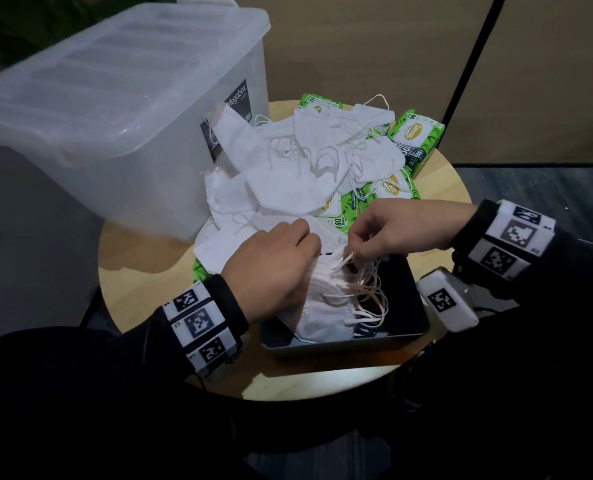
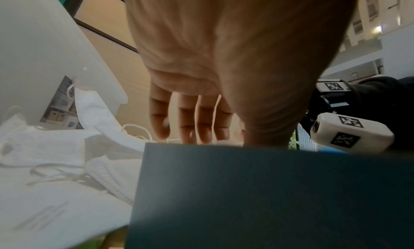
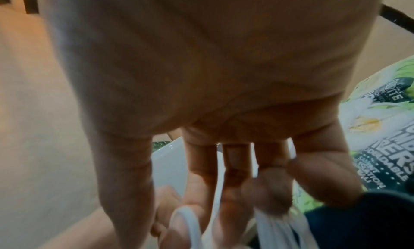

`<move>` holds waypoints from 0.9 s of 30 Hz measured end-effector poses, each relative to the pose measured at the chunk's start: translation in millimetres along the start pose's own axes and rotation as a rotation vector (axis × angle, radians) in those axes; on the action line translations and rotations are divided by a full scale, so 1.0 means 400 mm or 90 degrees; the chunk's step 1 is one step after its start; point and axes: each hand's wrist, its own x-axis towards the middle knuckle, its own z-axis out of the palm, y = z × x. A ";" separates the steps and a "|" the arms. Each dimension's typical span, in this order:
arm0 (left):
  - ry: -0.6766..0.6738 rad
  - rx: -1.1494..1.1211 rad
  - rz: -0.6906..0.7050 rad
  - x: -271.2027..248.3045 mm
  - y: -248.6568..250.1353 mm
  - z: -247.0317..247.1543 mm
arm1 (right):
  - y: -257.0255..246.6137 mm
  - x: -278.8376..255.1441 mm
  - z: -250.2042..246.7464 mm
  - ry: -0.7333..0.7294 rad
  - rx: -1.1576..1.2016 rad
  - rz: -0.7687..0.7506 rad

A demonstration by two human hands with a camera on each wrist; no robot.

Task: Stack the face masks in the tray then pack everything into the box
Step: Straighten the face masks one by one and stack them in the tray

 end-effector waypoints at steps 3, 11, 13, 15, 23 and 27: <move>-0.005 0.010 0.021 0.003 0.005 -0.004 | -0.003 0.000 0.013 0.007 -0.031 0.009; -0.082 0.019 0.050 0.004 0.028 -0.027 | -0.006 -0.001 0.017 0.106 -0.043 -0.012; -0.082 -0.001 0.063 0.004 0.028 -0.028 | -0.011 -0.007 0.016 0.124 -0.025 -0.062; -0.081 -0.056 0.065 0.007 0.025 -0.031 | -0.021 -0.013 0.021 0.070 -0.053 -0.092; -0.004 -0.308 -0.026 -0.006 -0.058 -0.116 | -0.035 -0.011 0.050 0.038 -0.185 -0.150; -0.060 -0.290 -0.018 -0.007 -0.088 -0.120 | -0.025 -0.009 0.030 0.085 -0.189 -0.117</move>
